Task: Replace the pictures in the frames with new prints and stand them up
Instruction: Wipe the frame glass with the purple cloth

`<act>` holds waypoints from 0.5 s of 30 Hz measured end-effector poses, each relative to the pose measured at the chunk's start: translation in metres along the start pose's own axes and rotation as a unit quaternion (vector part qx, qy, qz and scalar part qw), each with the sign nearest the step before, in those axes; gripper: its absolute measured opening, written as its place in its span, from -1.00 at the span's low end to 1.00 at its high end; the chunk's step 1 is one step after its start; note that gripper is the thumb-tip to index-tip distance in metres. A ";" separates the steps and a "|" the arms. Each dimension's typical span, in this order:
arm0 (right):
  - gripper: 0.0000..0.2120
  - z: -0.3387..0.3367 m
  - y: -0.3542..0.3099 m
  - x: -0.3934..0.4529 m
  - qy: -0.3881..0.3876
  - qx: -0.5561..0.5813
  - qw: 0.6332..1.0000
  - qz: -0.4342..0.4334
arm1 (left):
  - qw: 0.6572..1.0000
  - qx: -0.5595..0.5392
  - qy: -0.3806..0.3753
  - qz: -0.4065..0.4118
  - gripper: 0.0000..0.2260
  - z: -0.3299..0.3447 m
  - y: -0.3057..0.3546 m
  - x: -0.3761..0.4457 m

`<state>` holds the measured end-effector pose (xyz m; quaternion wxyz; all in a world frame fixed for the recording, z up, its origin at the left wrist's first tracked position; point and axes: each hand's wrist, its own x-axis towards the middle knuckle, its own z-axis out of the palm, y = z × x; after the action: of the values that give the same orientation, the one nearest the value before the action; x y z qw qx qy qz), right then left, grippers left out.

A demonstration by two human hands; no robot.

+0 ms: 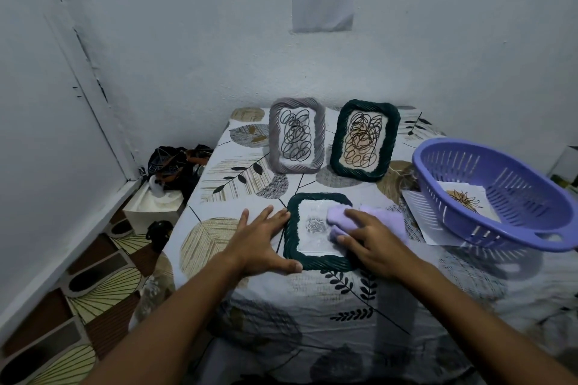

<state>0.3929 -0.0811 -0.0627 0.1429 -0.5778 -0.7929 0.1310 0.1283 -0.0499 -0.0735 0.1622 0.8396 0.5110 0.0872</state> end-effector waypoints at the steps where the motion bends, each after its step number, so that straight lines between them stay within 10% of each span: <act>1: -0.47 0.001 -0.001 -0.006 0.001 0.001 1.000 -0.006 | 1.000 -0.001 0.000 0.000 0.13 0.000 0.000 0.000; 15: -0.55 0.006 -0.008 0.069 0.012 -0.101 0.991 0.082 | 1.000 -0.009 -0.003 0.000 0.11 -0.001 -0.001 0.001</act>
<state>0.3635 -0.0181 -0.0603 0.0819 -0.6536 -0.7505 0.0542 0.1276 -0.0484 -0.0732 0.1718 0.8381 0.5100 0.0894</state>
